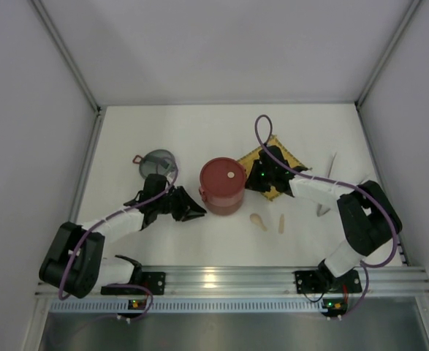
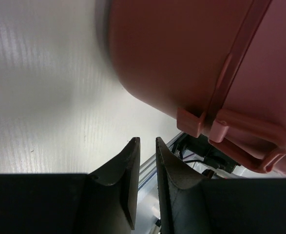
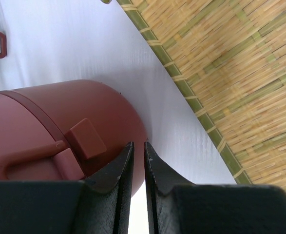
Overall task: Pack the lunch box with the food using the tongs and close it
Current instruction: Adjust the packing box at the center of the board.
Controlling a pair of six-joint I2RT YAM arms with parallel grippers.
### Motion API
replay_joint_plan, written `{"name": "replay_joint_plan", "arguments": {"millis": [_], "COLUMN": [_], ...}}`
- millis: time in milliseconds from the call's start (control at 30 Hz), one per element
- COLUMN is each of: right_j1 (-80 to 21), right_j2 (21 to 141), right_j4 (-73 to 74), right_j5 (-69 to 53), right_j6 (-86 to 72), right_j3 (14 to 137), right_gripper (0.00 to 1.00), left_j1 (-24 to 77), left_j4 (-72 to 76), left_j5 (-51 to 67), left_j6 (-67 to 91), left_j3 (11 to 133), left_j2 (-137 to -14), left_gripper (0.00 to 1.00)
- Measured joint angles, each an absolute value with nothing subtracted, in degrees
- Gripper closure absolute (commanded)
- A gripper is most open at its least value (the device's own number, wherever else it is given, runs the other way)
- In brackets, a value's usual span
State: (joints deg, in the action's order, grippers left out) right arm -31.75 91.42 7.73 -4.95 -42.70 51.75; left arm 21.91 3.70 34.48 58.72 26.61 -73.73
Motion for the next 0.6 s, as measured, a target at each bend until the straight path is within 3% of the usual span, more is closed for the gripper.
{"name": "replay_joint_plan", "arguments": {"millis": [600], "right_j1": [-33.0], "right_j2": [89.6], "right_j4": [4.0], "right_j5": [-4.5], "right_j6": [-45.5], "right_j3": [49.1], "right_gripper": [0.87], "left_j1": [21.9], "left_j4": [15.6], "left_j5": [28.4], "left_j6": [68.7], "left_j3": [20.9], "left_j2": [-71.9], "left_gripper": [0.76]}}
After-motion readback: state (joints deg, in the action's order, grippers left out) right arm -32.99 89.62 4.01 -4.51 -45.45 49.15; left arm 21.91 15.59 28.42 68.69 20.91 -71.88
